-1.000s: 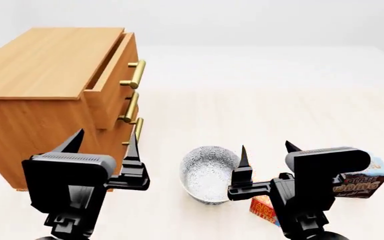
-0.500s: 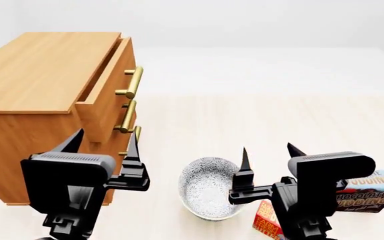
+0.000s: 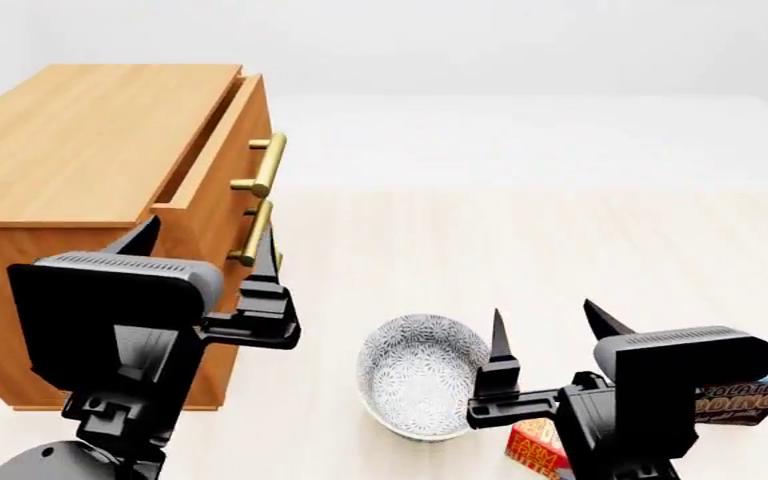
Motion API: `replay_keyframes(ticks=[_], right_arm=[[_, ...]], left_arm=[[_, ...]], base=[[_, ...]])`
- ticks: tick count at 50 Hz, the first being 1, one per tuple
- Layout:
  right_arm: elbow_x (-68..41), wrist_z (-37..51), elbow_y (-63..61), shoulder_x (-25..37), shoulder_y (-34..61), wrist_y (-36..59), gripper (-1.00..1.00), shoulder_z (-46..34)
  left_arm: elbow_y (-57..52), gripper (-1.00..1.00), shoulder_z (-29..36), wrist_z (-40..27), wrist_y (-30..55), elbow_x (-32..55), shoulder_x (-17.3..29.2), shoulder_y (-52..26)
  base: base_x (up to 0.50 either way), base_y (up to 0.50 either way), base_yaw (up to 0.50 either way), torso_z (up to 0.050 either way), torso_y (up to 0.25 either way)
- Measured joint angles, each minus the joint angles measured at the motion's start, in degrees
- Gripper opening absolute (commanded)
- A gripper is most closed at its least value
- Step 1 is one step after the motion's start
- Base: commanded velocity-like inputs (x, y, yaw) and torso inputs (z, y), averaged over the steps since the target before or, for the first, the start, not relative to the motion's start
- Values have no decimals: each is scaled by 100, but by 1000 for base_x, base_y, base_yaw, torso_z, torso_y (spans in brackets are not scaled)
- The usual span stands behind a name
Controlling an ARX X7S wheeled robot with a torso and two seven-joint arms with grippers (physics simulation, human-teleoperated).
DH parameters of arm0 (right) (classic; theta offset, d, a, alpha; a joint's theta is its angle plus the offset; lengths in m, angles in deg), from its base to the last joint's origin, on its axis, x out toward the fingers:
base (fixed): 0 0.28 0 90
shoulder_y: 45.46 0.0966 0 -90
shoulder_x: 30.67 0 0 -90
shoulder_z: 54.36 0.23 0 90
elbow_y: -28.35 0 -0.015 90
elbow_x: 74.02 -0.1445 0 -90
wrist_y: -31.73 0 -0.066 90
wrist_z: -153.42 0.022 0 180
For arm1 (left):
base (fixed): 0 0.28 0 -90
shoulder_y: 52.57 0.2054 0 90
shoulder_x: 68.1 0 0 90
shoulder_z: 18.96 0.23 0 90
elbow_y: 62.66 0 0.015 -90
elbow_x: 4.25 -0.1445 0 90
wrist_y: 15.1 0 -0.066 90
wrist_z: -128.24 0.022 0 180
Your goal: Put the butter at the back in the top drawer of the cabinet and close it.
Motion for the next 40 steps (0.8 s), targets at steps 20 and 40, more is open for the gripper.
replay_keyframes(ticks=[20,40], right_arm=[[-117,-62,33,100,-213,-246,100,85],[-268,-90,56,184,-287,-343,100,158]], left_arm=[[775,100,-900,-2072,1898,3193,66,-2241],[3079,100,5,-4667,1951,6114,688,-4372]], base=[[0,0,0,0,0],[0,0,0,0,0]])
